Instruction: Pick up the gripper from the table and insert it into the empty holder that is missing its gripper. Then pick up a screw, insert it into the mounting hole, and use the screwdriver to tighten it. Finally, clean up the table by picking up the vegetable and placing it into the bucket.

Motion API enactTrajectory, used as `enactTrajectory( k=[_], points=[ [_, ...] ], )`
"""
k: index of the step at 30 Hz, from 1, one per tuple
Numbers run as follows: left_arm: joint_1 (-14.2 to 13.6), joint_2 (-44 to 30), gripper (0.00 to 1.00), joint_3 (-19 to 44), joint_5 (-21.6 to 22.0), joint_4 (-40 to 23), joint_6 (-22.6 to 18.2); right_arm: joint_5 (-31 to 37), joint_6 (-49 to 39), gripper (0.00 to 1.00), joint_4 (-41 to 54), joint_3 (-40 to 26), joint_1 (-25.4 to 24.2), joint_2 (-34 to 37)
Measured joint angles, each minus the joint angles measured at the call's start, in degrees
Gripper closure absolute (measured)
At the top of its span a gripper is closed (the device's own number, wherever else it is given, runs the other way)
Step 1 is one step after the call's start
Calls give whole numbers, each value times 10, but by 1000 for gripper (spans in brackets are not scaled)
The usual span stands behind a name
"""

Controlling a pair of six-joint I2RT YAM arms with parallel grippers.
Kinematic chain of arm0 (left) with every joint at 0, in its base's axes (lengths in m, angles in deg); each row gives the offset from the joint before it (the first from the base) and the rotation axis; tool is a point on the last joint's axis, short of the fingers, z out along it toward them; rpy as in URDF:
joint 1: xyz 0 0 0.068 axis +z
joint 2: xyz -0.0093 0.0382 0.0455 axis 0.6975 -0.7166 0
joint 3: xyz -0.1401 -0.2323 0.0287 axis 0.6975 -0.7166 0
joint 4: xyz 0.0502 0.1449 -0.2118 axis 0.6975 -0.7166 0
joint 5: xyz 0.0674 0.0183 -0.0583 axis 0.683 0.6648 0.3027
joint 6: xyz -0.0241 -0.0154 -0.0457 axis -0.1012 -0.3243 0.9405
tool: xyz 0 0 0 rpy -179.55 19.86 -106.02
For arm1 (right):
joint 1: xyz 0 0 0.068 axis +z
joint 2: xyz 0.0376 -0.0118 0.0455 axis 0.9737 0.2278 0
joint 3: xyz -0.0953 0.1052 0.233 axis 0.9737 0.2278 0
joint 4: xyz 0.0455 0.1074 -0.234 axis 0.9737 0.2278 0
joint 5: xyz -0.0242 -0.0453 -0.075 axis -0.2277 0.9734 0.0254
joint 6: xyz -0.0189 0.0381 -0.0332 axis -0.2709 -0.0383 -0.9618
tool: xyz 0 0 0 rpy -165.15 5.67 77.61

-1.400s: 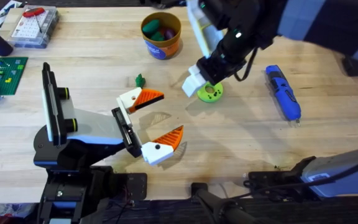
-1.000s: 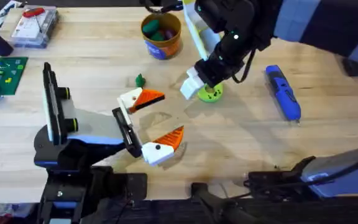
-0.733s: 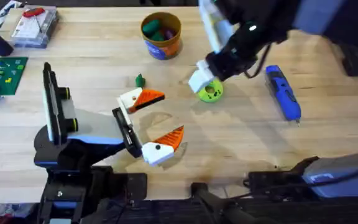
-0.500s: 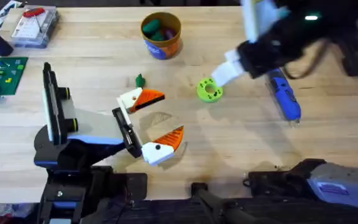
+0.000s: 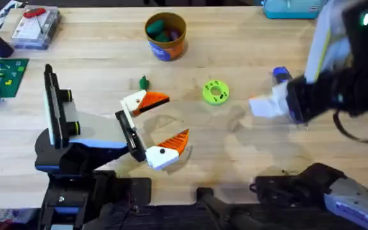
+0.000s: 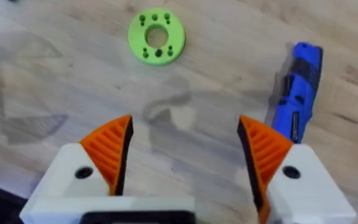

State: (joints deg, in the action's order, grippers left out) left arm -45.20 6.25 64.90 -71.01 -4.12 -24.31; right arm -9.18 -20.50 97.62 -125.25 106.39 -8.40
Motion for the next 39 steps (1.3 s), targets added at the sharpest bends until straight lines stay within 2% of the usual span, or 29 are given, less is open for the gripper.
enactTrajectory(
  k=[5, 11, 29, 39],
  points=[
    [0, 0, 8, 0, 0, -1, 0, 0, 0, 54, 29, 50, 0, -43],
    [0, 0, 8, 0, 0, -1, 0, 0, -5, 54, 49, 54, 0, -37],
    [0, 0, 8, 0, 0, -1, 0, 0, -13, 54, 5, 61, 0, -31],
    [0, 0, 8, 0, 0, -1, 0, -15, -35, 54, -65, 67, 4, 51]
  ],
)
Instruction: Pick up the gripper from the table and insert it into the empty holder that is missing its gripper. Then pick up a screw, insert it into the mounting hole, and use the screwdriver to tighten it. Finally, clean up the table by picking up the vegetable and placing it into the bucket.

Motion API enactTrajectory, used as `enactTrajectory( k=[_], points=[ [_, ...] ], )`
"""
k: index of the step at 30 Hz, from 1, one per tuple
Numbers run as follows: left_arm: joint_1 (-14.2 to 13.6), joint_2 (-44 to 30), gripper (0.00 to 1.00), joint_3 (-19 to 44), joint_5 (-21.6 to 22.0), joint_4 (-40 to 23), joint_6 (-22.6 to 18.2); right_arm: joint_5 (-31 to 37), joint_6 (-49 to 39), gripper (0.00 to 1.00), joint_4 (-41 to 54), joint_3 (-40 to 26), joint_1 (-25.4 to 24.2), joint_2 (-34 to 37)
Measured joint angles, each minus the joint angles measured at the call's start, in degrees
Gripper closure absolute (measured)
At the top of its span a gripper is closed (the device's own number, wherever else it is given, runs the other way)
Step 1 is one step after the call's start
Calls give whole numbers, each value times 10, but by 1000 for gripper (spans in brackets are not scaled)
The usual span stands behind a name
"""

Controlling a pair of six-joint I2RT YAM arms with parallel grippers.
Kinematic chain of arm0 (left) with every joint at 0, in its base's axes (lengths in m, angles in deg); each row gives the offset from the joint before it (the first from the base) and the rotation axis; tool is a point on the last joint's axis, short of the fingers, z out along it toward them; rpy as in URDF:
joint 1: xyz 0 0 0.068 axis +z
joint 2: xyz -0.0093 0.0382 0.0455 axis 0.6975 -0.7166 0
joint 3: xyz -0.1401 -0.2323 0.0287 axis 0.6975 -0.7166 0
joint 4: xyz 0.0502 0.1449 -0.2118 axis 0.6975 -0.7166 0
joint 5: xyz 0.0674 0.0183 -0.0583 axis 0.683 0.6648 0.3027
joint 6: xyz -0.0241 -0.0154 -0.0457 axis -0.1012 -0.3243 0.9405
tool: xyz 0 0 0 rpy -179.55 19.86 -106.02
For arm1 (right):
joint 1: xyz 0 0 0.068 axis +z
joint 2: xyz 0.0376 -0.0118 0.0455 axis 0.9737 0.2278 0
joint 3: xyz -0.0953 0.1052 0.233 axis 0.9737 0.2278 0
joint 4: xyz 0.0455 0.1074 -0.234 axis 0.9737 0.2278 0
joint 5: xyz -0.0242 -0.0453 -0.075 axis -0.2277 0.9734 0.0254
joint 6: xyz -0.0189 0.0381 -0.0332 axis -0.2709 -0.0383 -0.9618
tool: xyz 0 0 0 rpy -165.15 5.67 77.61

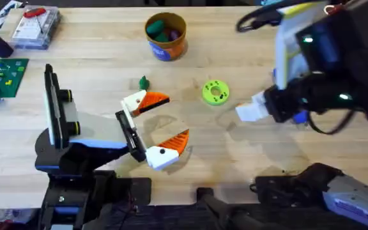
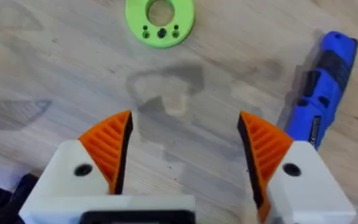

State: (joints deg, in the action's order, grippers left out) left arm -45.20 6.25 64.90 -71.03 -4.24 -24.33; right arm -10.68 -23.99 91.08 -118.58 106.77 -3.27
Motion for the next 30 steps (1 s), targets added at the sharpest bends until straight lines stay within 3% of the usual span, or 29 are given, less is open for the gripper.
enactTrajectory(
  k=[8, 23, 30],
  points=[
    [0, 0, 8, 0, 0, 0, 0, -3, -17, 54, -29, -7, 10, 123],
    [0, 0, 8, 0, 0, 0, 0, -3, -8, 54, -105, -21, 10, 215],
    [0, 0, 8, 0, 0, 0, 0, -10, -7, 54, -100, -57, 10, 272]
  ],
)
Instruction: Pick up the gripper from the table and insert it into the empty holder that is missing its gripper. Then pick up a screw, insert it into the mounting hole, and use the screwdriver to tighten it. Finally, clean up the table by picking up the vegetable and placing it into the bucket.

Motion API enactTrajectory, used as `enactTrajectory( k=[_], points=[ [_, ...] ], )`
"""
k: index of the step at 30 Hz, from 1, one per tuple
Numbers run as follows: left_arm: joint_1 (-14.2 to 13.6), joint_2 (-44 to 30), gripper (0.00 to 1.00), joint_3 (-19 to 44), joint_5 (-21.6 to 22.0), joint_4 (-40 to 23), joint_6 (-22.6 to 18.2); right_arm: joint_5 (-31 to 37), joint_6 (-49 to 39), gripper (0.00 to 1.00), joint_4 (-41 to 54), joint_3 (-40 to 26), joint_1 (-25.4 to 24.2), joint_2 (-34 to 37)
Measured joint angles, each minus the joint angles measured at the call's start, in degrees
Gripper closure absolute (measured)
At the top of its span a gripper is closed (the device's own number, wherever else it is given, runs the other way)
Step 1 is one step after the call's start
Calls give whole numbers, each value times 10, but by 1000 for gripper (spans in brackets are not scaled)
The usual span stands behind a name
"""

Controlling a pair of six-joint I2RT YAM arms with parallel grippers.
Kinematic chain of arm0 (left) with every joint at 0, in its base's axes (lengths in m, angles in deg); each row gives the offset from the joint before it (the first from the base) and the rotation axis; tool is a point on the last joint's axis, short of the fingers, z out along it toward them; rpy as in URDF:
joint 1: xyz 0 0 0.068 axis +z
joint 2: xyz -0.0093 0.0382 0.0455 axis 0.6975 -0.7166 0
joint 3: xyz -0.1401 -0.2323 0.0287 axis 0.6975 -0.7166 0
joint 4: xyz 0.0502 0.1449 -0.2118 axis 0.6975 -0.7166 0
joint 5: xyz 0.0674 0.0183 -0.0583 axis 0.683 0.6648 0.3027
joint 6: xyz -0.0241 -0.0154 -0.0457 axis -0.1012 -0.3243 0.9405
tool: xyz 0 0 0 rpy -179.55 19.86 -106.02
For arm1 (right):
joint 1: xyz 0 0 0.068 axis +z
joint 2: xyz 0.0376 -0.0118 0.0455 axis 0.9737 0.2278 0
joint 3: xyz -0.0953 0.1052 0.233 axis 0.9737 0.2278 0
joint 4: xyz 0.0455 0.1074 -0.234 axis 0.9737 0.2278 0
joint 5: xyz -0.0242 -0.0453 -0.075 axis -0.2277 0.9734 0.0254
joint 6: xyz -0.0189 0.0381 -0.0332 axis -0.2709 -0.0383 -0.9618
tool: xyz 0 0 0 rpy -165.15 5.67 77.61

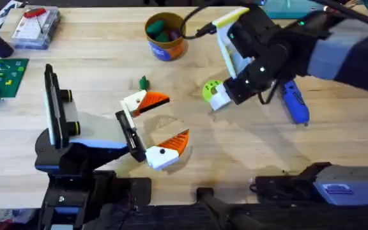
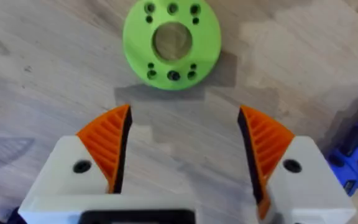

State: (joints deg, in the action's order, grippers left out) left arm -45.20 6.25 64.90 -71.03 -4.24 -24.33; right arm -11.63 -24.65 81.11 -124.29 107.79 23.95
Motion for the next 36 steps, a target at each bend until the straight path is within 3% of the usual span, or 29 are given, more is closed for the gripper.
enactTrajectory(
  k=[11, 16, 27, 36],
  points=[
    [0, 0, 8, 0, 0, 0, 0, -6, 29, 58, -2, -41, 0, 66],
    [0, 0, 8, 0, 0, 0, 0, -7, 40, 142, -17, -41, 1, 84],
    [0, 0, 8, 0, 0, 0, 0, -8, 54, 430, -21, -41, 2, 95],
    [0, 0, 8, 0, 0, 0, 0, -8, 55, 549, -26, -41, 13, 97]
  ],
)
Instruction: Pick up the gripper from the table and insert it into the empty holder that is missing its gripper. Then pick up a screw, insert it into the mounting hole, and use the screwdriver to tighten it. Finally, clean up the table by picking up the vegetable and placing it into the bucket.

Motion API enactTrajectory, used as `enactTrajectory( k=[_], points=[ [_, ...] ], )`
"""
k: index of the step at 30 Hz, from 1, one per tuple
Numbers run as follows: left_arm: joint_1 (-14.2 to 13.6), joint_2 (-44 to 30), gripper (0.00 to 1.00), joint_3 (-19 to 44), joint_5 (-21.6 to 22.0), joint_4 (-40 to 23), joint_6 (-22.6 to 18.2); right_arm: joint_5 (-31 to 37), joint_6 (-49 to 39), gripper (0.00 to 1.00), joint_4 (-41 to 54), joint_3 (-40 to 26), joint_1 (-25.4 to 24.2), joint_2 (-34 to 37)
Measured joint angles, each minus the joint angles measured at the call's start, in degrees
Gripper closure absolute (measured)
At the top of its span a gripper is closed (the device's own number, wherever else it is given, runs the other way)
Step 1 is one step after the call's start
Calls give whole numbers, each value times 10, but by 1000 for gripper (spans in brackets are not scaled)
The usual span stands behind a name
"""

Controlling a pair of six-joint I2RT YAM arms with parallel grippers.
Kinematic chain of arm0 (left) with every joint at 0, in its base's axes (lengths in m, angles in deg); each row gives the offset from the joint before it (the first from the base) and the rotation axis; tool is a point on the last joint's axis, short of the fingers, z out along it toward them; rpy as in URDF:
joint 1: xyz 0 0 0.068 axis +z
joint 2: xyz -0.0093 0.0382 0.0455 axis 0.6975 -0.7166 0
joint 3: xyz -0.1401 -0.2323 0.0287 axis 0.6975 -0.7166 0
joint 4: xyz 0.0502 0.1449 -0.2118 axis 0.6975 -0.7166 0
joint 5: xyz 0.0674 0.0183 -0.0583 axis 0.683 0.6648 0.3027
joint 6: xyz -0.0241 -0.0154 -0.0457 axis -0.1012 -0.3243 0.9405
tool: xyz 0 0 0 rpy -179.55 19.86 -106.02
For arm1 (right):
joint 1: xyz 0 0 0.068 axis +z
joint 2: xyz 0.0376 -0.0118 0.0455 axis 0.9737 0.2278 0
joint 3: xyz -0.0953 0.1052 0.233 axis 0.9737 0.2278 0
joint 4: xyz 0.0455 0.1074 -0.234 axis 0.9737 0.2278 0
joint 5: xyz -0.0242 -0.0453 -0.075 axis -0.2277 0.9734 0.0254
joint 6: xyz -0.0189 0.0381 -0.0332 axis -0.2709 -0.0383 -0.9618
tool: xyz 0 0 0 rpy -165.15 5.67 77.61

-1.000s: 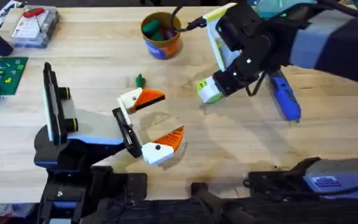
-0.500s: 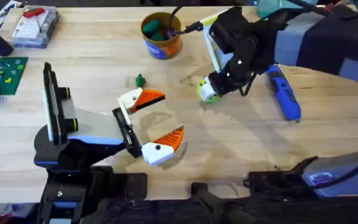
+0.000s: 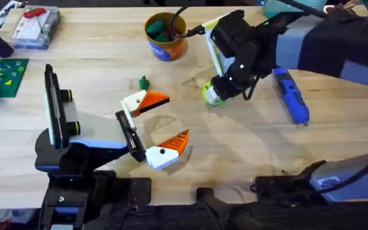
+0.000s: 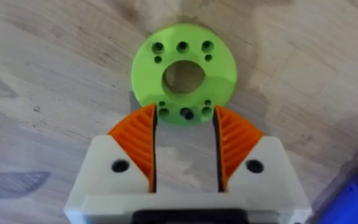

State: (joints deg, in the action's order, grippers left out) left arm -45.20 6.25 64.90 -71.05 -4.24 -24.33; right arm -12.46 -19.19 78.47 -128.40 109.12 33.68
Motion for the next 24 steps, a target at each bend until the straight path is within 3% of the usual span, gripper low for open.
enactTrajectory(
  k=[10, 24],
  points=[
    [0, 0, 8, 0, 0, 0, 0, 0, 0, 671, 0, 0, 6, 0],
    [0, 0, 8, 0, 0, 0, 0, 0, 7, 713, 4, 0, 6, 0]
  ],
)
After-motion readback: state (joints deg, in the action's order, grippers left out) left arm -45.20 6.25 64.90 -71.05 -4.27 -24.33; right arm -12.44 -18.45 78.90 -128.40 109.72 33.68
